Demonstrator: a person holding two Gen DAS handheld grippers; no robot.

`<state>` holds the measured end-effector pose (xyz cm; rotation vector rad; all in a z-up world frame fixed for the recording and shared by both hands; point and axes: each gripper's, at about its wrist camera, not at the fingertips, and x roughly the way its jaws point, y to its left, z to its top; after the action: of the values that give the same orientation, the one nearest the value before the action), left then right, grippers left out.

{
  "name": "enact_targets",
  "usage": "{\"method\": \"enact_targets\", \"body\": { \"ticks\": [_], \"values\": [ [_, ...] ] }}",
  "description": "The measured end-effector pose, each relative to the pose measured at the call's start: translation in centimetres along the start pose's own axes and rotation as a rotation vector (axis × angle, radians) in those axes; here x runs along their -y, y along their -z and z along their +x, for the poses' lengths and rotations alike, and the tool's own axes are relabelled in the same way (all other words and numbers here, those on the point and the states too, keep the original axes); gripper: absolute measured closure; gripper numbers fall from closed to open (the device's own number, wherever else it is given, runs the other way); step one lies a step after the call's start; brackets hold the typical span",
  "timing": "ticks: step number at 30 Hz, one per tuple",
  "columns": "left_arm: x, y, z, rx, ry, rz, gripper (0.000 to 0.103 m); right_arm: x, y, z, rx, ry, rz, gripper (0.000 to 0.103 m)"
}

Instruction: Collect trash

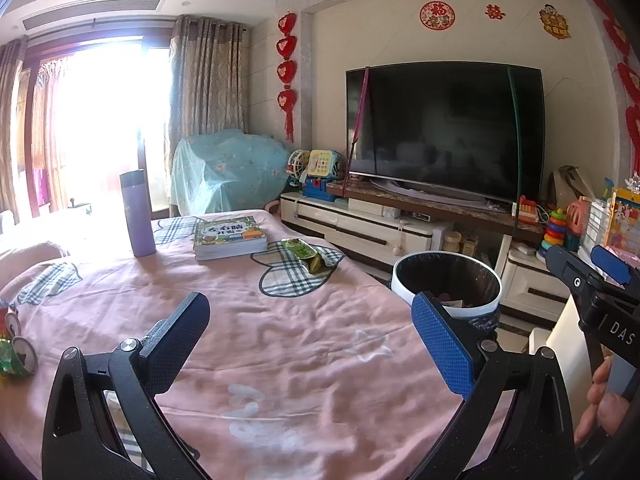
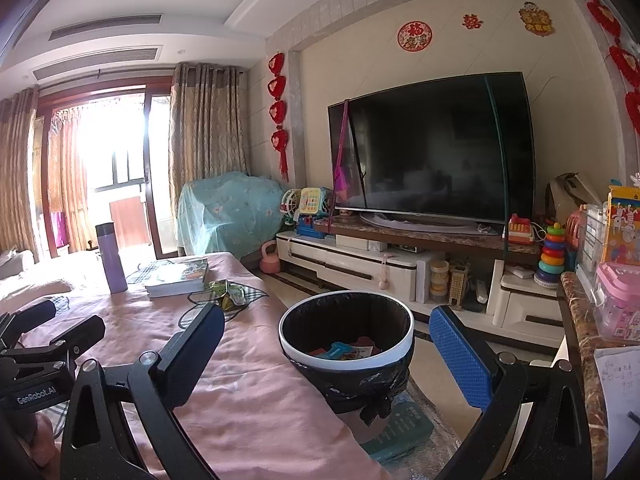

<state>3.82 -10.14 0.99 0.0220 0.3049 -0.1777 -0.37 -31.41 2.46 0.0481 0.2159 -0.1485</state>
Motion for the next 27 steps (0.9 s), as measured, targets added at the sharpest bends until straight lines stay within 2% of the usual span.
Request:
{"method": "enact_targets", "body": {
  "ticks": [27],
  "values": [
    [0.21, 0.45, 0.63, -0.022, 0.012, 0.007, 0.000, -0.17, -0.07, 0.07, -0.008, -0.012, 0.007, 0.000]
  ]
}}
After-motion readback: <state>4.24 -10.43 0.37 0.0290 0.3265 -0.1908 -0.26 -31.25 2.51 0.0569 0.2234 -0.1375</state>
